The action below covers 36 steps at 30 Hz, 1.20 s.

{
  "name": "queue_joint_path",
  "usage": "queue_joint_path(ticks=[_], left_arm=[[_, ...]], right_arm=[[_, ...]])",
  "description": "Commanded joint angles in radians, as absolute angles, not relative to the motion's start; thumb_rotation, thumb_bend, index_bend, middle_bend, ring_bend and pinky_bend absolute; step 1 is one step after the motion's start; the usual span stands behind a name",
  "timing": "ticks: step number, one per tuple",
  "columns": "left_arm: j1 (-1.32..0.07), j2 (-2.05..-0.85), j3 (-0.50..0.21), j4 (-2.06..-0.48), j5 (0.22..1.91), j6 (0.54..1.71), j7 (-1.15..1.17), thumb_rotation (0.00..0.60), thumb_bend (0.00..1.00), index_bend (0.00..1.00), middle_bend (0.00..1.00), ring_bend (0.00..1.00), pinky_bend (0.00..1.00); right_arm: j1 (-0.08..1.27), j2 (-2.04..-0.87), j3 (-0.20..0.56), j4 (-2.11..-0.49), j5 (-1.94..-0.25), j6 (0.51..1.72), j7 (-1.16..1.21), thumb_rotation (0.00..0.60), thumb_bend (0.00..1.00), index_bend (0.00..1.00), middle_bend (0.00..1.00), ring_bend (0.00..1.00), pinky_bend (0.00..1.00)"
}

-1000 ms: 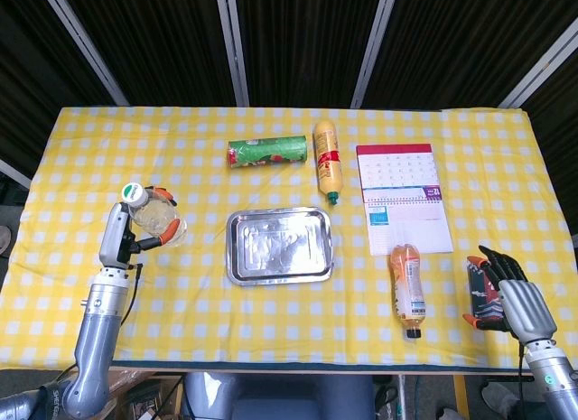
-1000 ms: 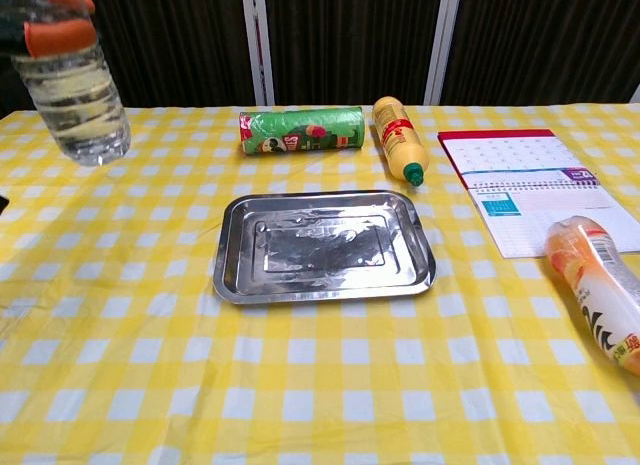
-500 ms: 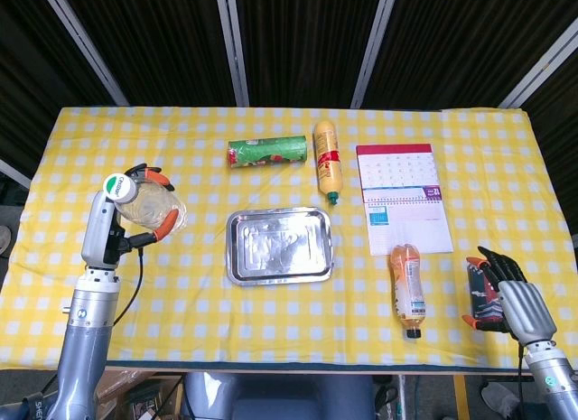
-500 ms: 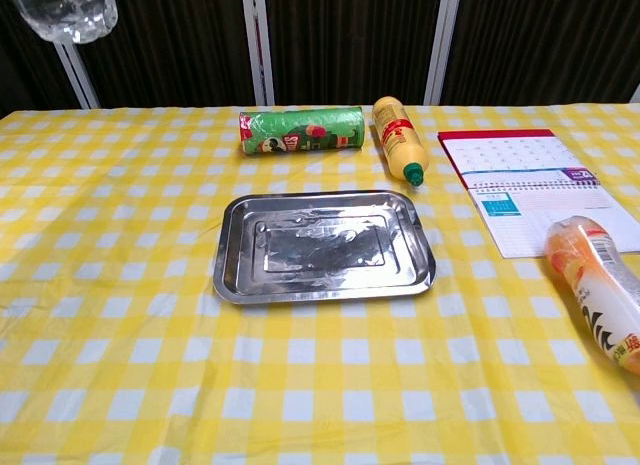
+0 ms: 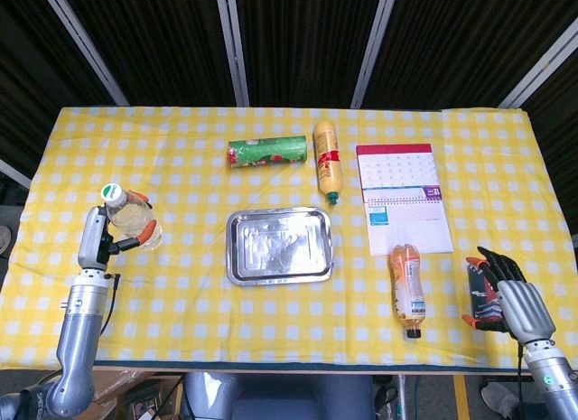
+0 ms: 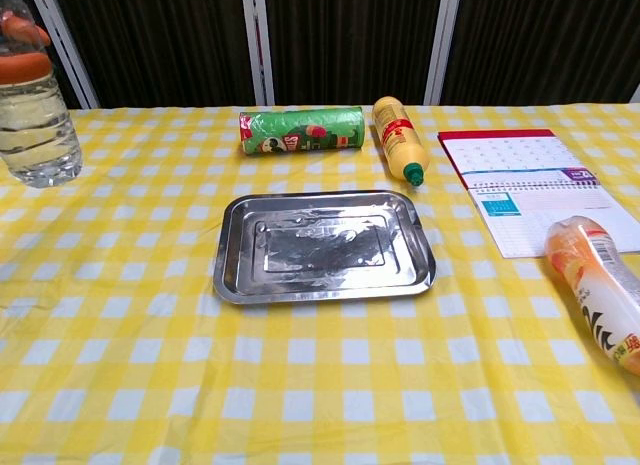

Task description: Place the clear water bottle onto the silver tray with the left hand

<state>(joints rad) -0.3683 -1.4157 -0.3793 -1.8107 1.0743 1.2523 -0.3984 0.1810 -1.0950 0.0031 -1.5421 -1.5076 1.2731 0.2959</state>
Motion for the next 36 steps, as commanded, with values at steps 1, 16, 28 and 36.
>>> queue_joint_path(ticks=[1, 16, 28, 36], left_arm=[[-0.360, -1.421, -0.377, -1.794, 1.104, 1.247, -0.433, 0.600, 0.53, 0.77, 0.79, 0.24, 0.12], [-0.455, -1.526, -0.413, -1.827, 1.072, 1.211, -0.395, 0.600, 0.53, 0.77, 0.79, 0.24, 0.12], [-0.610, -1.746, -0.424, -1.827, 1.043, 1.221, -0.200, 0.600, 0.53, 0.78, 0.80, 0.24, 0.12], [-0.553, -1.664, -0.435, -1.900, 1.044, 1.294, -0.151, 0.600, 0.53, 0.78, 0.80, 0.24, 0.12]], right_arm=[[0.182, -1.096, 0.003, -1.542, -1.507, 1.271, 0.293, 0.600, 0.16, 0.18, 0.04, 0.00, 0.00], [0.187, -1.099, 0.002, -1.544, -1.503, 1.259, 0.285, 0.600, 0.16, 0.18, 0.04, 0.00, 0.00], [0.185, -1.095, 0.004, -1.534, -1.504, 1.265, 0.305, 0.600, 0.16, 0.18, 0.04, 0.00, 0.00], [0.183, -1.093, -0.001, -1.539, -1.515, 1.271, 0.305, 0.600, 0.16, 0.18, 0.04, 0.00, 0.00]])
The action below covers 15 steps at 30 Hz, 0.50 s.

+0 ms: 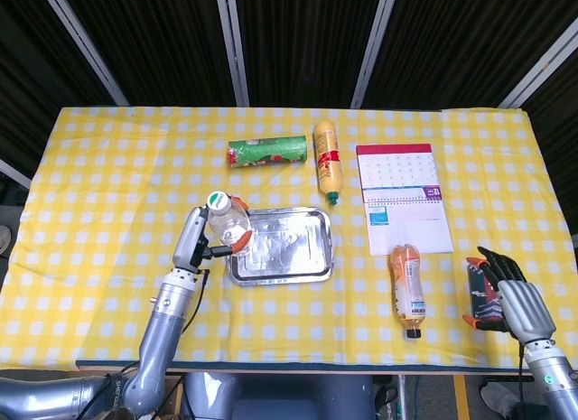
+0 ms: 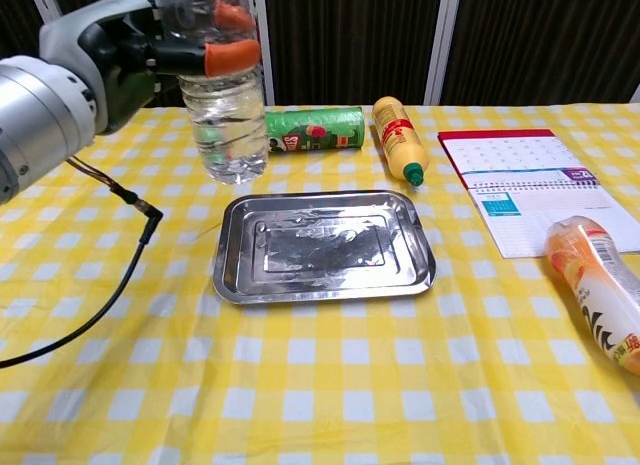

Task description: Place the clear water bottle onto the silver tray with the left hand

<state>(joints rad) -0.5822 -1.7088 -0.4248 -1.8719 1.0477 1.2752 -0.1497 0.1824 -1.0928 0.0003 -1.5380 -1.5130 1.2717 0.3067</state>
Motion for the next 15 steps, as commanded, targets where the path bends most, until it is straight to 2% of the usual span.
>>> queue_joint_path(ticks=[1, 11, 15], left_arm=[[-0.540, -1.641, -0.439, -1.907, 1.043, 1.298, -0.158, 0.600, 0.53, 0.78, 0.80, 0.24, 0.12], [-0.347, -1.359, -0.436, -1.894, 1.084, 1.340, -0.317, 0.600, 0.53, 0.78, 0.80, 0.24, 0.12], [-0.285, -1.269, -0.448, -1.860, 1.072, 1.309, -0.458, 0.600, 0.53, 0.78, 0.80, 0.24, 0.12]], right_arm=[[0.183, -1.093, -0.002, -1.541, -1.517, 1.271, 0.302, 0.600, 0.16, 0.18, 0.04, 0.00, 0.00], [0.186, -1.097, -0.003, -1.546, -1.510, 1.260, 0.293, 0.600, 0.16, 0.18, 0.04, 0.00, 0.00], [0.190, -1.100, -0.005, -1.554, -1.516, 1.257, 0.282, 0.600, 0.16, 0.18, 0.04, 0.00, 0.00]])
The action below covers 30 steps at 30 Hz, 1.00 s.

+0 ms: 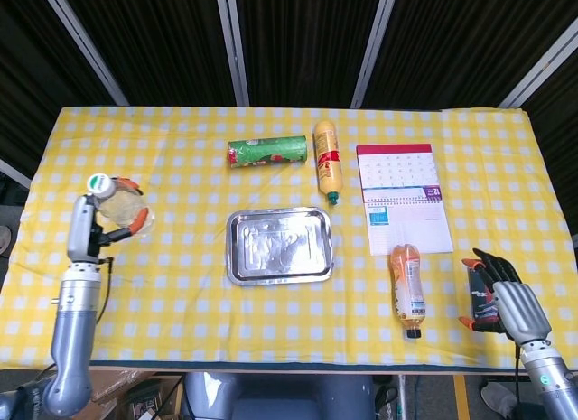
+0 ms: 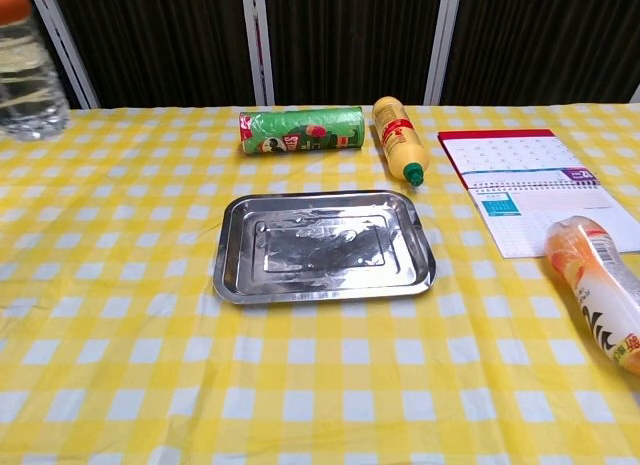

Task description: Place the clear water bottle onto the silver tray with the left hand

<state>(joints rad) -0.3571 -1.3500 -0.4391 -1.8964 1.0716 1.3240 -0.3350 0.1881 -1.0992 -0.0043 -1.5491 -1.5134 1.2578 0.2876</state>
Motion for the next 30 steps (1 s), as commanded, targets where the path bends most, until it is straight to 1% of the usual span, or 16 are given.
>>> queue_joint_path(ticks=[1, 6, 10, 15, 18, 24, 30], left_arm=[[-0.272, -1.252, -0.448, -1.851, 1.075, 1.303, -0.487, 0.600, 0.53, 0.78, 0.80, 0.24, 0.12], [-0.233, -1.213, -0.441, -1.820, 1.103, 1.289, -0.599, 0.600, 0.53, 0.78, 0.80, 0.24, 0.12], [-0.249, -1.240, -0.415, -1.809, 1.146, 1.275, -0.606, 0.600, 0.53, 0.78, 0.80, 0.24, 0.12], [-0.341, -1.349, -0.404, -1.819, 1.137, 1.234, -0.499, 0.600, 0.53, 0.78, 0.80, 0.24, 0.12], [-0.408, -1.440, -0.396, -1.824, 1.110, 1.218, -0.396, 0.600, 0.53, 0.78, 0.80, 0.24, 0.12], [-0.506, -1.599, -0.385, -1.826, 1.082, 1.235, -0.217, 0.600, 0.53, 0.78, 0.80, 0.24, 0.12], [-0.570, -1.723, -0.383, -1.791, 1.052, 1.253, -0.107, 0.600, 0.53, 0.78, 0.80, 0.24, 0.12]], right_arm=[[0.191, -1.101, -0.005, -1.556, -1.515, 1.255, 0.279, 0.600, 0.16, 0.18, 0.04, 0.00, 0.00], [0.193, -1.106, -0.004, -1.555, -1.511, 1.250, 0.270, 0.600, 0.16, 0.18, 0.04, 0.00, 0.00], [0.196, -1.110, -0.004, -1.552, -1.504, 1.241, 0.265, 0.600, 0.16, 0.18, 0.04, 0.00, 0.00], [0.197, -1.109, -0.001, -1.552, -1.504, 1.244, 0.268, 0.600, 0.16, 0.18, 0.04, 0.00, 0.00], [0.195, -1.106, -0.001, -1.548, -1.503, 1.246, 0.275, 0.600, 0.16, 0.18, 0.04, 0.00, 0.00], [0.190, -1.097, -0.001, -1.545, -1.508, 1.258, 0.295, 0.600, 0.16, 0.18, 0.04, 0.00, 0.00], [0.186, -1.091, -0.004, -1.548, -1.517, 1.270, 0.304, 0.600, 0.16, 0.18, 0.04, 0.00, 0.00]])
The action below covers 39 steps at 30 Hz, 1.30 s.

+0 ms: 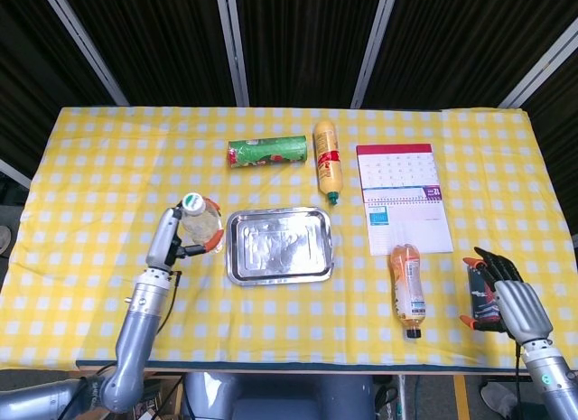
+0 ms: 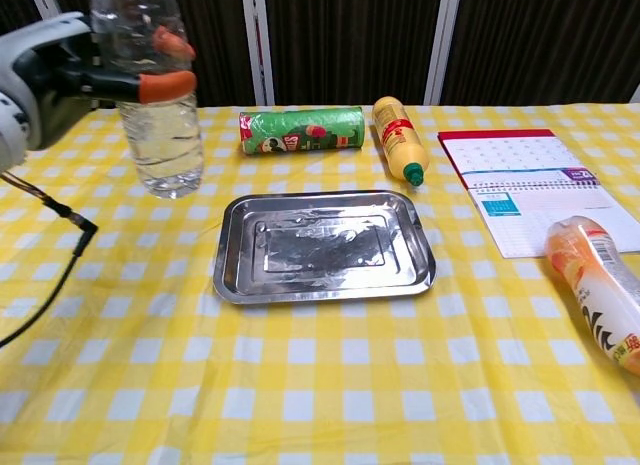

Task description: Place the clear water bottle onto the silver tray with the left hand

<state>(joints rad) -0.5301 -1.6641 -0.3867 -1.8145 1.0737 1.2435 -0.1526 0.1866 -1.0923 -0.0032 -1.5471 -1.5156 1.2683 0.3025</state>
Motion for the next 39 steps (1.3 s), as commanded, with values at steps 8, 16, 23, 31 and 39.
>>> queue_joint_path(ticks=[8, 16, 23, 31, 39], left_arm=[[-0.638, -1.860, -0.383, -1.634, 1.049, 1.247, -0.055, 0.600, 0.53, 0.78, 0.80, 0.24, 0.12], [-0.684, -1.951, -0.417, -1.491, 1.043, 1.178, -0.150, 0.600, 0.54, 0.78, 0.80, 0.24, 0.12], [-0.733, -2.014, -0.443, -1.380, 1.055, 1.137, -0.193, 0.600, 0.54, 0.79, 0.80, 0.24, 0.12], [-0.754, -2.059, -0.440, -1.281, 1.057, 1.113, -0.201, 0.600, 0.54, 0.79, 0.80, 0.24, 0.12], [-0.750, -2.076, -0.412, -1.204, 1.092, 1.103, -0.228, 0.600, 0.53, 0.78, 0.80, 0.24, 0.12]], right_arm=[[0.186, -1.091, -0.005, -1.543, -1.516, 1.267, 0.312, 0.600, 0.16, 0.18, 0.04, 0.00, 0.00], [0.186, -1.089, -0.003, -1.533, -1.513, 1.266, 0.326, 0.600, 0.16, 0.18, 0.04, 0.00, 0.00], [0.189, -1.094, -0.003, -1.525, -1.508, 1.256, 0.329, 0.600, 0.16, 0.18, 0.04, 0.00, 0.00], [0.191, -1.096, -0.002, -1.522, -1.505, 1.252, 0.334, 0.600, 0.16, 0.18, 0.04, 0.00, 0.00], [0.191, -1.095, -0.001, -1.519, -1.504, 1.250, 0.341, 0.600, 0.16, 0.18, 0.04, 0.00, 0.00]])
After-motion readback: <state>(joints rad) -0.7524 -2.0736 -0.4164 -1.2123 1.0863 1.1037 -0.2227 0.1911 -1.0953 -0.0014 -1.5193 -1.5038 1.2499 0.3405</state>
